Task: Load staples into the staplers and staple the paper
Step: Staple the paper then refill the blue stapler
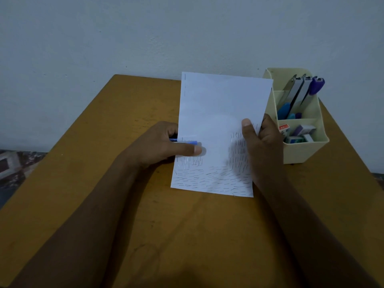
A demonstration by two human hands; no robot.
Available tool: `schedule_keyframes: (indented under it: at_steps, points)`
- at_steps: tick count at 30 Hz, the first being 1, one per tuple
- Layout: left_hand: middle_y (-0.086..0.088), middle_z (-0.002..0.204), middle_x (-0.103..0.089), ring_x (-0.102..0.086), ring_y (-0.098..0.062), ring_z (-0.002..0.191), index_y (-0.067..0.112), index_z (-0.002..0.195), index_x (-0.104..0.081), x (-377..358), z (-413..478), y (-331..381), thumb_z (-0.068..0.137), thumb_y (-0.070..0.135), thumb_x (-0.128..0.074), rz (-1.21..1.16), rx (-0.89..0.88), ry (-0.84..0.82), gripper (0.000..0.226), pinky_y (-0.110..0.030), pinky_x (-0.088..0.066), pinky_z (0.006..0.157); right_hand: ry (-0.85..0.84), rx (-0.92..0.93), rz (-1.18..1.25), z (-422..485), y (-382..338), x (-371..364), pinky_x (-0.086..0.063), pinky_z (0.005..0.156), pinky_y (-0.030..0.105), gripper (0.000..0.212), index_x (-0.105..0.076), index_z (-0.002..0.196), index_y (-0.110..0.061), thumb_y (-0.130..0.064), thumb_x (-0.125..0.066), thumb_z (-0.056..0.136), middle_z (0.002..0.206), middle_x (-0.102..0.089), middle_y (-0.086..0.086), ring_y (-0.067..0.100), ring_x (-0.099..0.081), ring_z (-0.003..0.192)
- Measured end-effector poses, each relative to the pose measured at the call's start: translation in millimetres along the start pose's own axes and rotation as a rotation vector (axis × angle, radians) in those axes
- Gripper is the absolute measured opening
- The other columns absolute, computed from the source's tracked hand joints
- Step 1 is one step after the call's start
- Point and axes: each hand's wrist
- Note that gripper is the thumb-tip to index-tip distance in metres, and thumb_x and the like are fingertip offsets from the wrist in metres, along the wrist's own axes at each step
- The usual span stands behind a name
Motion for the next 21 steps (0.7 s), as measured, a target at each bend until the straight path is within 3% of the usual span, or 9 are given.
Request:
schedule_keyframes:
  at_steps: [3,7,14,18,21]
  points:
    - [-0.001,0.096,-0.075,-0.072,-0.018,0.085,0.007,0.097,-0.072,-2,1,-3,0.083,0.016,-0.073,0.002,-0.016,0.046,0.017,-0.034,-0.057,0.074,-0.005,-0.02,0.017,0,0,0,-0.045,0.079,0.003,0.017,-0.055,0.112,-0.021,-0.025,-0.049,0.096,0.102,-0.06,-0.021,-0.015,-0.056,0.093]
    - [-0.005,0.098,-0.075,-0.072,-0.023,0.087,0.002,0.097,-0.071,-3,-1,-2,0.083,0.011,-0.071,-0.023,-0.039,0.06,0.016,-0.044,-0.056,0.078,-0.006,-0.031,0.007,-1,1,-1,-0.043,0.076,0.0,0.015,-0.053,0.11,-0.023,-0.025,-0.049,0.096,0.101,-0.059,-0.023,-0.017,-0.055,0.09]
    - [-0.004,0.095,-0.075,-0.073,-0.021,0.082,0.005,0.096,-0.071,-3,1,-3,0.082,0.015,-0.072,-0.01,-0.048,0.041,0.017,-0.028,-0.055,0.066,-0.001,-0.039,0.004,0,1,0,-0.044,0.077,0.001,0.014,-0.053,0.11,-0.024,-0.026,-0.049,0.096,0.101,-0.058,-0.024,-0.017,-0.055,0.091]
    - [-0.008,0.095,-0.074,-0.066,-0.039,0.082,0.011,0.093,-0.072,4,1,-5,0.069,0.042,-0.079,0.041,-0.009,0.014,0.039,-0.036,-0.045,0.064,0.007,-0.027,-0.01,1,1,-1,-0.046,0.081,0.003,0.015,-0.052,0.111,-0.024,-0.025,-0.049,0.096,0.103,-0.059,-0.021,-0.009,-0.057,0.095]
    - [0.005,0.093,-0.075,-0.069,-0.019,0.073,0.019,0.09,-0.072,10,0,-2,0.068,0.039,-0.082,0.103,0.007,-0.046,0.032,-0.022,-0.047,0.058,0.008,-0.019,-0.027,1,1,0,-0.046,0.084,0.006,0.017,-0.053,0.112,-0.022,-0.025,-0.049,0.096,0.106,-0.06,-0.017,-0.004,-0.057,0.098]
Point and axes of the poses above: each hand's wrist, its own z-axis towards the middle knuckle, its own x-axis out of the back of the hand, y = z × x
